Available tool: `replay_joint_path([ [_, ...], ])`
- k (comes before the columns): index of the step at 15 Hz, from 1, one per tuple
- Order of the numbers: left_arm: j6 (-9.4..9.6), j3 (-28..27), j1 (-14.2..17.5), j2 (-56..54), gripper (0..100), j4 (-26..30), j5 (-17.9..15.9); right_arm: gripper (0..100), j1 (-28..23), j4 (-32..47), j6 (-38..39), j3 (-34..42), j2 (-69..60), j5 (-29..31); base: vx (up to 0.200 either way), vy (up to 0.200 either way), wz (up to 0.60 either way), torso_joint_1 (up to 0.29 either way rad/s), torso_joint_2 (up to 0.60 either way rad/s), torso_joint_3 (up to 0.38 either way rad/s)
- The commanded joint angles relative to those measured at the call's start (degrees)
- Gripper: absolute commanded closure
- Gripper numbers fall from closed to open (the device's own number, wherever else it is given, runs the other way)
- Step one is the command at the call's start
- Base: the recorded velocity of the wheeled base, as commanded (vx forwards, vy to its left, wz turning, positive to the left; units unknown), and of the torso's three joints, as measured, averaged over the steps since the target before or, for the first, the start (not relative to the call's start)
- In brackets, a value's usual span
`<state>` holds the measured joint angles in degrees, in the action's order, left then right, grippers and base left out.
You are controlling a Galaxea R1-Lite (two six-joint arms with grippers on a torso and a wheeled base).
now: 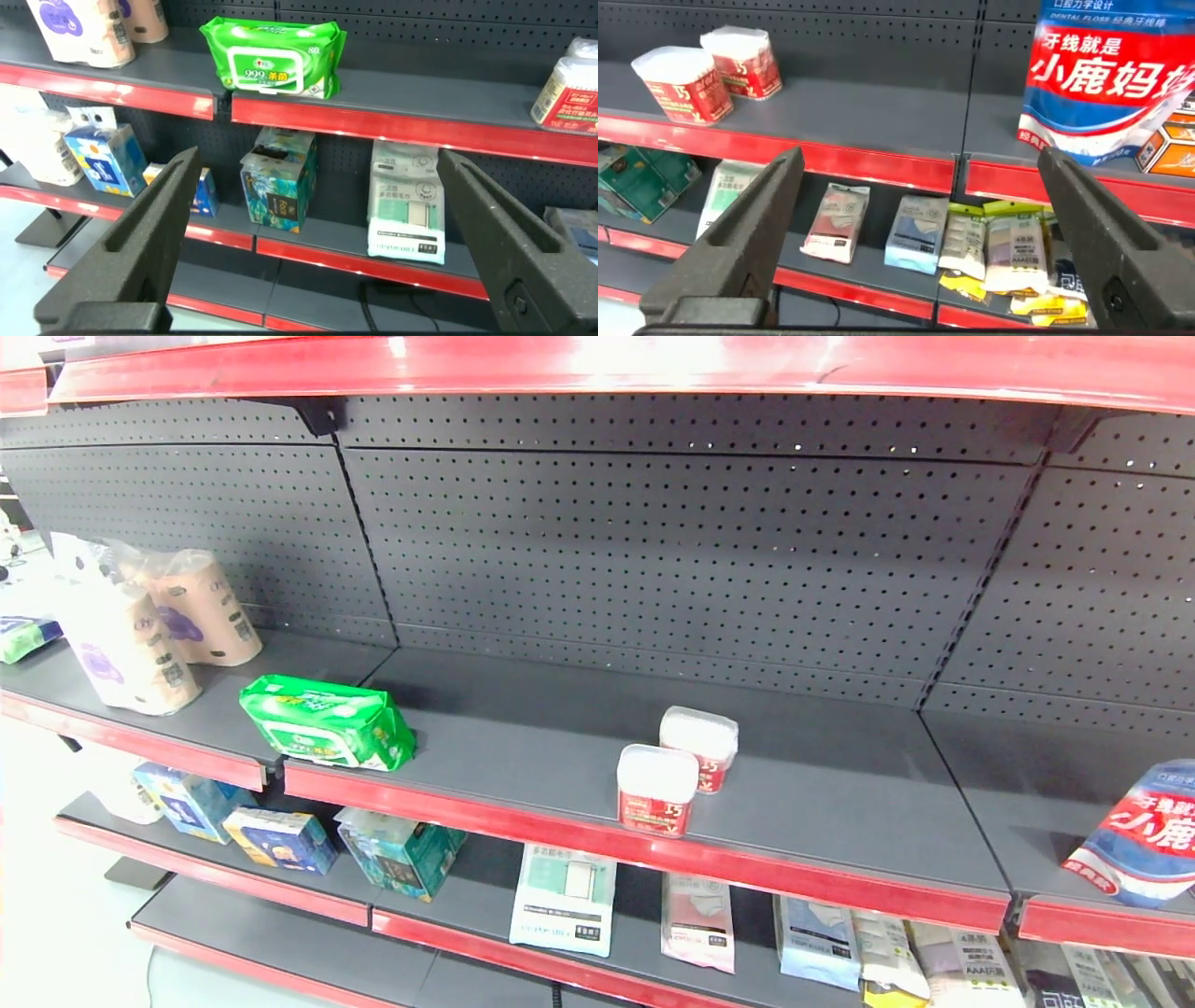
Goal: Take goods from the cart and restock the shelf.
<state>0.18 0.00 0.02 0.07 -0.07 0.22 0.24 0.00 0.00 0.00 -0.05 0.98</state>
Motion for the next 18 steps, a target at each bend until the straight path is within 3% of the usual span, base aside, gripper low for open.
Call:
replay_joint_path([
  [1,-0.01,0.0,0.06,0.01,0,-0.01,0.04,0,0.02,0.0,-0.09,0.0,0.14,0.08,0.0,0.0,-0.6,0.002,0.0,0.002],
  [12,-0.01,0.0,-0.02,0.01,0,-0.01,0.04,0,0.02,0.0,-0.18,0.0,0.14,0.08,0.0,0.0,-0.6,0.005,0.0,-0.001],
  [18,0.17,0.0,-0.02,0.54,0,-0.01,-0.13,0,0.02,0.0,-0.09,0.0,0.14,0.08,0.0,0.0,0.0,0.0,0.0,0.0],
])
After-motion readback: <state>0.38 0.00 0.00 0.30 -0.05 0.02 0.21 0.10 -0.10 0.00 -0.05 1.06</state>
